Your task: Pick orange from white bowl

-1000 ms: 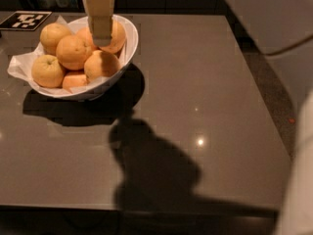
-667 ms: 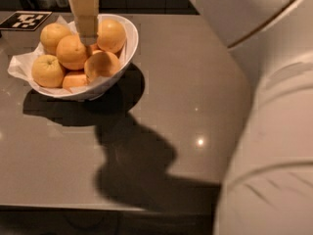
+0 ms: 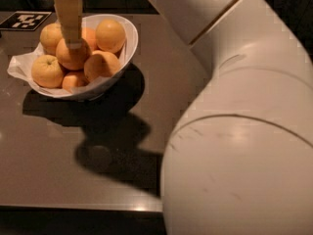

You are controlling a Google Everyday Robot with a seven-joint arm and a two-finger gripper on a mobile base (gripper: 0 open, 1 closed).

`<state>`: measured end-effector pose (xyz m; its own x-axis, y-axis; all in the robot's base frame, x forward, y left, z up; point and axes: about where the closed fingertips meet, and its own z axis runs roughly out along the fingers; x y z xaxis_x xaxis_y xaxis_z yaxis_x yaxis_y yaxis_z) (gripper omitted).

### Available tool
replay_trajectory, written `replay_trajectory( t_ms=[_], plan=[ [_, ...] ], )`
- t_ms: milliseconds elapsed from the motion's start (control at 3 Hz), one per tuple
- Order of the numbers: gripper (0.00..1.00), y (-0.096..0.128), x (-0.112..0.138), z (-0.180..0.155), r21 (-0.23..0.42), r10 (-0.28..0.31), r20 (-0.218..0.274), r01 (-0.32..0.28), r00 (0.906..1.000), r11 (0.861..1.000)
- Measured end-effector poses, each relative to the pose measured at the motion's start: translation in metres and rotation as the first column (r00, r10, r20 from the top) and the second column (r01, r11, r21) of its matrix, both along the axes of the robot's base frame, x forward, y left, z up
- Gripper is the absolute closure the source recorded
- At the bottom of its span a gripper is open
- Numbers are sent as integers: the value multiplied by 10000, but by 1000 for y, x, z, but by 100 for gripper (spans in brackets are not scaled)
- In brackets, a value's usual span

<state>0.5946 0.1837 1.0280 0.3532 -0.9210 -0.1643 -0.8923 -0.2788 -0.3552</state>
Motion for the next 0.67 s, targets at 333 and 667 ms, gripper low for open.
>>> replay_trajectory(
  t_ms=[333, 667],
  plan=[
    [19, 15, 7, -20, 34, 25, -562, -23, 9984, 10000],
    [19, 23, 11, -35, 6, 73, -932, -73, 9956, 10000]
  ],
)
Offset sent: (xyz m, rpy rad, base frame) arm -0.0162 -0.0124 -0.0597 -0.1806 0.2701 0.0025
